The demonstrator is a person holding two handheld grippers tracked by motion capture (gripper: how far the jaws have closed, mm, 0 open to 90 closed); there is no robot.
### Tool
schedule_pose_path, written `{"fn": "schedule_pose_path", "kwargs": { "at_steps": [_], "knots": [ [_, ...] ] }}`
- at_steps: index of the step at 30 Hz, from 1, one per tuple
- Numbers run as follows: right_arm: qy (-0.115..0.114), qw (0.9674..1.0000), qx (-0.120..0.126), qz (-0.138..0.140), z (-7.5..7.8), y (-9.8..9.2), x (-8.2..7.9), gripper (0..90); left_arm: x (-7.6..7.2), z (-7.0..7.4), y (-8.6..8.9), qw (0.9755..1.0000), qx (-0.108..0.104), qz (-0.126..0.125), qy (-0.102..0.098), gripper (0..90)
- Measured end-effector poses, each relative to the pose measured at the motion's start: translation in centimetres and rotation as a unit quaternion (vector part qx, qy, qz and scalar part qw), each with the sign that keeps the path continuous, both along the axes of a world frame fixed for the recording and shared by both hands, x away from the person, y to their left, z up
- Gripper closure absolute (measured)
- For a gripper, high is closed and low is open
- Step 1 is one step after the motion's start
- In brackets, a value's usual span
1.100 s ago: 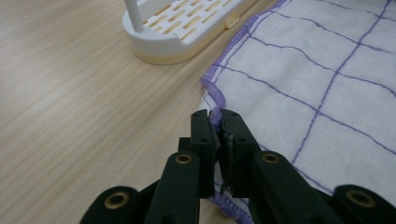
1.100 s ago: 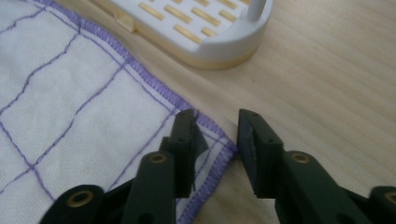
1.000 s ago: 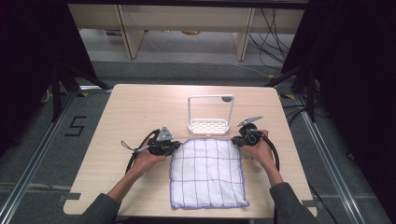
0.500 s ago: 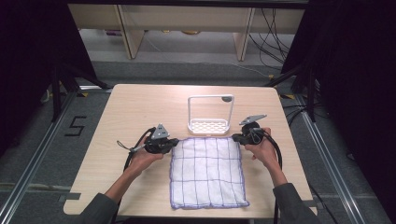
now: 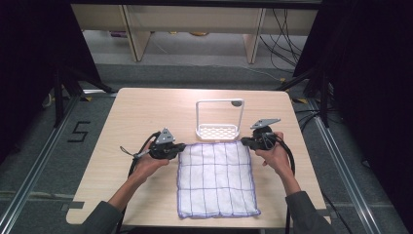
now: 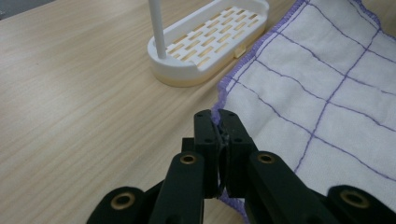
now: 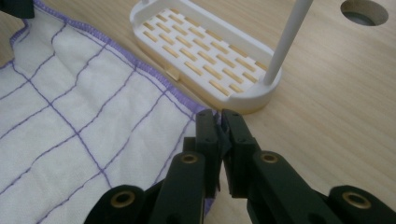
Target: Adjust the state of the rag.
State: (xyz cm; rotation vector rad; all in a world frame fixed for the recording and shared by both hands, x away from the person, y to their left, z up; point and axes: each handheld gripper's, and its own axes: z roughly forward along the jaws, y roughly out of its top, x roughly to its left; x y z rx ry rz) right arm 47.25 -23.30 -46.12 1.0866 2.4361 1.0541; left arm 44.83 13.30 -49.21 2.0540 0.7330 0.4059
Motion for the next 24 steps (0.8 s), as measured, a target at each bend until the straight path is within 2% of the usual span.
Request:
{"fn": "schedule_pose_path", "kwargs": {
  "at_steps": [1,2,3,5,7,13,16,17,19,20,23,24],
  "knots": [
    [0.012,0.9999,0.008,-0.001,0.5,0.0,-0.2,86.5,-0.1,0.3,-0.2,0.9998,-0.022,0.005,0.001,86.5],
    [0.003,1.0,0.009,-0.002,0.6,-0.1,-0.1,86.4,-0.1,0.3,-0.2,0.9998,-0.022,0.005,0.001,86.6],
    [-0.01,0.9998,0.015,-0.002,0.7,-0.1,0.0,86.5,-0.1,0.9,-0.2,0.9996,-0.028,0.003,-0.003,86.6],
    [0.002,0.9998,0.017,-0.005,1.1,-0.1,-0.3,86.5,-0.2,1.5,-0.2,0.9996,-0.029,0.004,-0.008,86.6],
    [-0.021,0.9995,0.022,-0.001,1.5,-0.3,-0.2,86.4,-0.1,2.0,-0.3,0.9993,-0.033,0.001,-0.016,86.6],
    [-0.025,0.9993,0.028,0.0,2.3,-0.5,-0.6,86.4,-0.2,2.9,-0.2,0.9991,-0.034,0.004,-0.026,86.6],
    [-0.035,0.9989,0.032,0.001,2.7,-0.6,-0.9,86.4,-0.3,3.1,-0.1,0.9988,-0.039,0.004,-0.028,86.6],
    [-0.042,0.9984,0.037,0.001,2.9,-0.7,-1.0,86.5,-0.3,3.1,-0.1,0.9988,-0.039,0.004,-0.028,86.6],
    [-0.037,0.9982,0.047,-0.005,3.3,-0.6,-1.4,86.4,-0.5,3.2,-0.1,0.9988,-0.039,0.001,-0.03,86.6],
    [-0.046,0.9981,0.041,0.004,3.6,-0.8,-1.3,86.4,-0.7,3.3,-0.2,0.9986,-0.042,0.002,-0.032,86.6],
    [-0.052,0.9975,0.048,-0.001,4.2,-0.9,-1.7,86.4,-1.2,3.7,-0.4,0.9985,-0.04,-0.003,-0.038,86.6],
    [-0.058,0.9974,0.043,0.002,4.4,-1.0,-1.8,86.4,-1.4,3.8,-0.4,0.9983,-0.043,-0.003,-0.038,86.6]
  ]
}}
